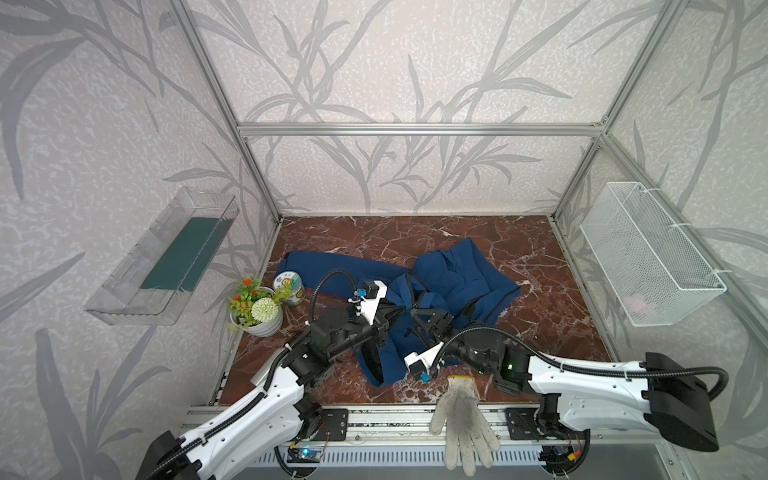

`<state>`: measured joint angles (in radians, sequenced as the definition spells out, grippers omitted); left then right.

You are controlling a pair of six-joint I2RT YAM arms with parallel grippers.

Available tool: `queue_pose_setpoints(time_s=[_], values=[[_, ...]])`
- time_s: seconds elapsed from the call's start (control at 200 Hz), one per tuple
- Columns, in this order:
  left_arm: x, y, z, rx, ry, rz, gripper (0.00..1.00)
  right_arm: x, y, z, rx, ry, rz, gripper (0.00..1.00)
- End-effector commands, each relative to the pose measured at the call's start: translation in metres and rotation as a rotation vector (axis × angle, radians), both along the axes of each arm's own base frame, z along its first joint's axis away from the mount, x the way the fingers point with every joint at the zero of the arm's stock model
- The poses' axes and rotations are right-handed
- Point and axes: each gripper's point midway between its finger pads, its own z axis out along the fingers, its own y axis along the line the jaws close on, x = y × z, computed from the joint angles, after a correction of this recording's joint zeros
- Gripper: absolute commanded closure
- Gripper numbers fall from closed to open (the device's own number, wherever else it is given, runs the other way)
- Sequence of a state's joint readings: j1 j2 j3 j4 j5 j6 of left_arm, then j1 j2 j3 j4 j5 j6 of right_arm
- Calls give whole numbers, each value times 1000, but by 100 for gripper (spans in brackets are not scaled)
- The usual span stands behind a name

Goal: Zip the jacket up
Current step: 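Close the right gripper on the silver zipper pull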

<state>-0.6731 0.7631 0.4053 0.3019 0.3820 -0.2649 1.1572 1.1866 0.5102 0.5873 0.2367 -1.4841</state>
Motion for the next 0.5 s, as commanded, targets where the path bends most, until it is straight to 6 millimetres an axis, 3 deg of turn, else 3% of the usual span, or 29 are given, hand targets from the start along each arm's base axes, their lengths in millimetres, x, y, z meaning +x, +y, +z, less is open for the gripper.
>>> queue_pose_setpoints(time_s=[0.0,0.495], values=[[0,2,15,-20,-25,10,100,3,3,15,36,-94,-29,35],[-1,3,13,-13,-19,15,100,2,9,43,90,-174,-58,48]])
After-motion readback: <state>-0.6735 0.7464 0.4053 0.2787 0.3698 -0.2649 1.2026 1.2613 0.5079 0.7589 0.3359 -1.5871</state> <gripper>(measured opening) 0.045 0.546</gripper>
